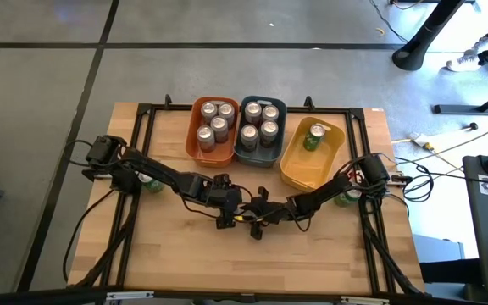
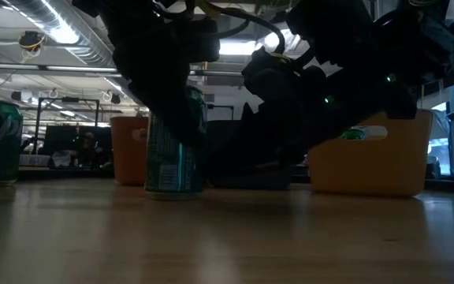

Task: Sort soda cans
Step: Put the top green soda can into the yellow bin

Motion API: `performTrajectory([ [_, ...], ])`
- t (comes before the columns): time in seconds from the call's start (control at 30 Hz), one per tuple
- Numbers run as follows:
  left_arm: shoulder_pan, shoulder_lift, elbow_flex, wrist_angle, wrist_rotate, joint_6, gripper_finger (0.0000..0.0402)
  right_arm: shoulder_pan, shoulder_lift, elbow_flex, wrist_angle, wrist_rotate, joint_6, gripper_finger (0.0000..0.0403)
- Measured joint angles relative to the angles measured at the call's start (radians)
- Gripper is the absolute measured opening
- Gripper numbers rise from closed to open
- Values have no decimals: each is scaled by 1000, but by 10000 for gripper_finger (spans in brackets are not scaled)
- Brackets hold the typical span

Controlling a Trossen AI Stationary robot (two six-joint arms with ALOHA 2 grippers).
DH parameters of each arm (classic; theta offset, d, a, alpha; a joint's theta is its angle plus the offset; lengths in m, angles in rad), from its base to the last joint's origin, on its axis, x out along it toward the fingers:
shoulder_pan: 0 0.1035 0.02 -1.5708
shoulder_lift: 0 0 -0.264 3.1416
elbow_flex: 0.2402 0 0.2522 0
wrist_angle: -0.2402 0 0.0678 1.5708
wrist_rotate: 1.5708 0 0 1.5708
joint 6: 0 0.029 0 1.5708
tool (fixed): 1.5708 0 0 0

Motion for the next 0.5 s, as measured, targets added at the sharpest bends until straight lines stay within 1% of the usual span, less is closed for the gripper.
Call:
performTrajectory([
  [0.1, 0, 0, 0, 0, 0, 20, 361, 0, 0, 0, 0, 0, 0, 188],
  [0.2, 0, 0, 0, 0, 0, 21, 361, 0, -8, -1, -3, -1, 0, 205],
  [0.33, 0, -8, 5, -2, 0, 31, 361, 0, -42, -1, -13, -7, 0, 215],
  [0.5, 0, -51, 6, -18, -1, 56, 361, 1, -85, -1, -51, -7, -5, 218],
])
